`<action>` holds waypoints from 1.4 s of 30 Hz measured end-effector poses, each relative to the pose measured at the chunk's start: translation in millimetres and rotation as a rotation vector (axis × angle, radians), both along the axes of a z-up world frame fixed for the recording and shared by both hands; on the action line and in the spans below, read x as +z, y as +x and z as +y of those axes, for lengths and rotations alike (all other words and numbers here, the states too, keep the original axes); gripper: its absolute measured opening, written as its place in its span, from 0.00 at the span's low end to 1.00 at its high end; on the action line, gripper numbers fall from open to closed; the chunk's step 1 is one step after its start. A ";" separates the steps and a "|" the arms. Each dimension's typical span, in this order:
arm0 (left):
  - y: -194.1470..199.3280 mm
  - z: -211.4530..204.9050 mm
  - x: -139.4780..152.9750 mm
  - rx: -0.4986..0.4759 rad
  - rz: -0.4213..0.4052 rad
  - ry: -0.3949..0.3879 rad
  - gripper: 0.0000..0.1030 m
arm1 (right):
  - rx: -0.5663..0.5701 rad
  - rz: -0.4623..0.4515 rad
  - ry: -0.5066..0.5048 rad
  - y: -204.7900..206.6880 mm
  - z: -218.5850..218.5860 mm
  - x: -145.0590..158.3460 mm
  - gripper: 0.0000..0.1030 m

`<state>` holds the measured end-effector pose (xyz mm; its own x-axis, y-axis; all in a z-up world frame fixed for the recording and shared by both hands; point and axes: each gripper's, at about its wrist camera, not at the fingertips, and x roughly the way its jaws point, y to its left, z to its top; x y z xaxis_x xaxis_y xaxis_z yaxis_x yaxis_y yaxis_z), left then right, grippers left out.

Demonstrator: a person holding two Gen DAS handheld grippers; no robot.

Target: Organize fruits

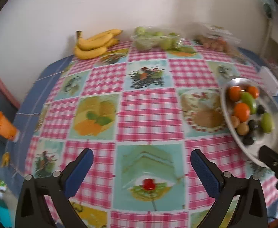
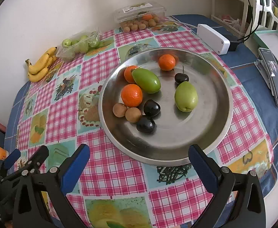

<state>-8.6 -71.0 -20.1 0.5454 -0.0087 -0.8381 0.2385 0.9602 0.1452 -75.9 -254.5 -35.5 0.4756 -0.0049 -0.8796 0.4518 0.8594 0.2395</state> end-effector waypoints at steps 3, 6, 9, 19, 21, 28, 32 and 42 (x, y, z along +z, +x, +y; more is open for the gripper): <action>2.0 3.5 -1.8 0.008 0.010 -0.013 1.00 | 0.003 0.005 -0.002 1.3 0.4 -1.6 1.00; 2.6 5.0 -3.4 0.014 0.016 -0.010 1.00 | 0.007 0.006 -0.007 1.9 0.6 -1.7 1.00; 3.8 4.5 -5.1 0.013 0.018 -0.002 1.00 | 0.012 0.011 -0.010 2.7 1.5 -2.7 1.00; 11.6 5.7 -12.2 0.022 0.049 0.005 1.00 | 0.026 0.026 -0.016 7.2 2.6 -7.1 1.00; 12.6 6.4 -12.9 0.022 0.054 0.003 1.00 | 0.031 0.028 -0.019 8.2 3.3 -7.6 1.00; 15.3 7.1 -16.6 0.027 0.071 0.001 1.00 | 0.027 0.039 -0.016 9.2 2.8 -12.7 1.00; 16.1 7.4 -17.4 0.026 0.072 -0.002 1.00 | 0.022 0.045 -0.011 9.9 0.7 -16.0 1.00; 17.8 7.6 -18.8 0.025 0.076 -0.002 1.00 | 0.039 0.053 -0.020 13.1 3.6 -19.1 1.00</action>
